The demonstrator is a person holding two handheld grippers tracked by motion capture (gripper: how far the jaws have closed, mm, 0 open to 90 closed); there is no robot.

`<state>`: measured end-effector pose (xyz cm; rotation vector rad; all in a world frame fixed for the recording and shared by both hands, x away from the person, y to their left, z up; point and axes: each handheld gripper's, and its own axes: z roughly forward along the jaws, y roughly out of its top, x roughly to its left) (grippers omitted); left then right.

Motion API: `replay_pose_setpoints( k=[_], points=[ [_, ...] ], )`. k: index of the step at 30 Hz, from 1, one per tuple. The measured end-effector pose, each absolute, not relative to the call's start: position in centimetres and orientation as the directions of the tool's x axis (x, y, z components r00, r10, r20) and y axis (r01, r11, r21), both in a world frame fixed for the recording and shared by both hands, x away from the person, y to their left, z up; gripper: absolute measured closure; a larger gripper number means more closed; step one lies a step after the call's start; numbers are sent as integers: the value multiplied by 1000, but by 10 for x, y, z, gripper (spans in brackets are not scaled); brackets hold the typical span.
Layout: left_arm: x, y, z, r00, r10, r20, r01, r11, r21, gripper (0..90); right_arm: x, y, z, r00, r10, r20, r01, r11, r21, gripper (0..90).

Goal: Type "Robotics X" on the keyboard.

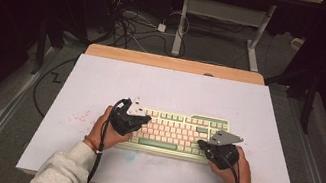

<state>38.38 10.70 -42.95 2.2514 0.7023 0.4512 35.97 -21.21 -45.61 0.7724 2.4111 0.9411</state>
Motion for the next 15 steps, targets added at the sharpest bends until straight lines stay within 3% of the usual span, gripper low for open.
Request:
replay_pose_setpoints(
  k=[15],
  points=[
    [400, 88, -445, 798, 593, 111, 397, -655, 643, 868, 359, -212, -456, -749, 636, -188, 340, 611, 715, 900]
  ],
)
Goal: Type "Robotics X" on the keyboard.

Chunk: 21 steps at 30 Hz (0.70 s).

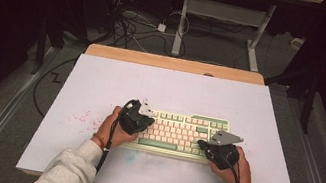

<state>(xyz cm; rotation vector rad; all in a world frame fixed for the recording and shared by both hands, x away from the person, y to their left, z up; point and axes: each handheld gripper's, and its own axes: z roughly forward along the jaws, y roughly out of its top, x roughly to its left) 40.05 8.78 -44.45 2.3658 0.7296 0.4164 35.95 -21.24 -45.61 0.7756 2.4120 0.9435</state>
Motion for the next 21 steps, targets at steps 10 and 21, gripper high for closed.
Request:
replay_pose_setpoints(
  k=[10, 21],
  points=[
    [401, 86, -446, 804, 585, 108, 397, -662, 636, 854, 359, -213, -456, -750, 634, -188, 338, 612, 715, 900],
    [401, 85, -446, 803, 584, 117, 394, -669, 630, 853, 359, -212, -456, -749, 634, -193, 337, 615, 713, 900]
  ],
)
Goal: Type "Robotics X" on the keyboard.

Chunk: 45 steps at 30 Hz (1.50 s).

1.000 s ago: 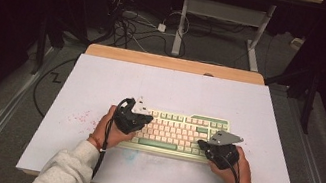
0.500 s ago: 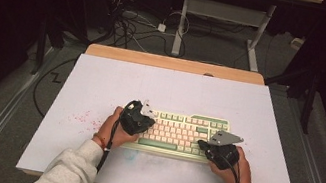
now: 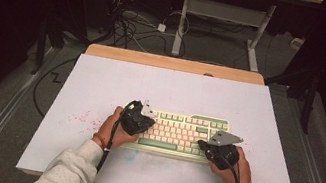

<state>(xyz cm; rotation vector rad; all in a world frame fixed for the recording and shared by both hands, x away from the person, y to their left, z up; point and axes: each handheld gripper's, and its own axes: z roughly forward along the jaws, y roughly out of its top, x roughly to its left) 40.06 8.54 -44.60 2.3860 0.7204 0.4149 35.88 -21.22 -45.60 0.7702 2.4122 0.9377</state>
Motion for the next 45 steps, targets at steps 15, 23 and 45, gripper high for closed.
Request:
replay_pose_setpoints(
  k=[15, 23, 45],
  points=[
    [401, 84, -446, 801, 585, 128, 398, -680, 616, 861, 358, -212, -456, -748, 633, -198, 335, 619, 710, 900],
    [396, 83, -437, 798, 585, 142, 372, -665, 648, 861, 358, -211, -455, -750, 628, -207, 329, 627, 706, 900],
    [372, 104, -421, 759, 619, 203, 260, -574, 776, 380, 342, -221, -429, -746, 632, -211, 271, 577, 770, 888]
  ],
)
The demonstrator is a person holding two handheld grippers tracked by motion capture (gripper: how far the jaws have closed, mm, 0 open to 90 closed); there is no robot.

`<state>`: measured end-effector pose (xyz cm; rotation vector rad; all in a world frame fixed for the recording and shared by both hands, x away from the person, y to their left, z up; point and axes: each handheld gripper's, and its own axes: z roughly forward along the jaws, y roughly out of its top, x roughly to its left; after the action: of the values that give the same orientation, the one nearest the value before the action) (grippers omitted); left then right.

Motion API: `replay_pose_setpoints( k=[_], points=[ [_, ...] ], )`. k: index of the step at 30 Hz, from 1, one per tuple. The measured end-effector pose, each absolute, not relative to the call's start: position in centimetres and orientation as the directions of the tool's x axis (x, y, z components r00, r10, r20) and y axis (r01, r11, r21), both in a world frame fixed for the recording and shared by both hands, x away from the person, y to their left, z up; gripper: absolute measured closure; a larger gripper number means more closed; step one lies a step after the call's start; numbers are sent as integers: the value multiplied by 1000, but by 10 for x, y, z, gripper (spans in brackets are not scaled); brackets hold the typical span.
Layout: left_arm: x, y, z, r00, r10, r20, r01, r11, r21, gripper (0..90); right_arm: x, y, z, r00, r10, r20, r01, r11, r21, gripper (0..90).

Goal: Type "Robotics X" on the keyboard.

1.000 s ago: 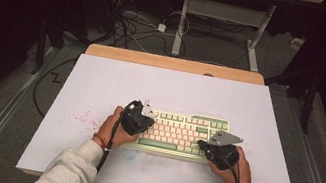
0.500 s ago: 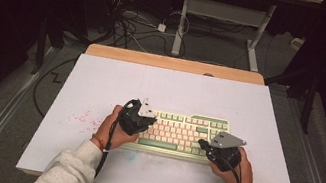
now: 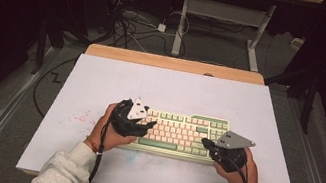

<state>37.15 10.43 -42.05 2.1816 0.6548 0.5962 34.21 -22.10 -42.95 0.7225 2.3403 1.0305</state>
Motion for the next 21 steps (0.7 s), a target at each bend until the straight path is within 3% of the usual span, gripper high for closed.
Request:
replay_pose_setpoints(
  k=[4, 7, 21],
  points=[
    [367, 108, -421, 744, 632, 216, 247, -560, 791, 216, 339, -222, -426, -750, 627, -210, 259, 570, 780, 891],
    [363, 112, -422, 747, 628, 221, 232, -557, 798, 165, 338, -223, -425, -752, 625, -208, 257, 569, 781, 888],
    [331, 140, -436, 713, 629, 310, 187, -597, 780, 151, 334, -225, -418, -756, 623, -199, 250, 556, 793, 900]
  ],
)
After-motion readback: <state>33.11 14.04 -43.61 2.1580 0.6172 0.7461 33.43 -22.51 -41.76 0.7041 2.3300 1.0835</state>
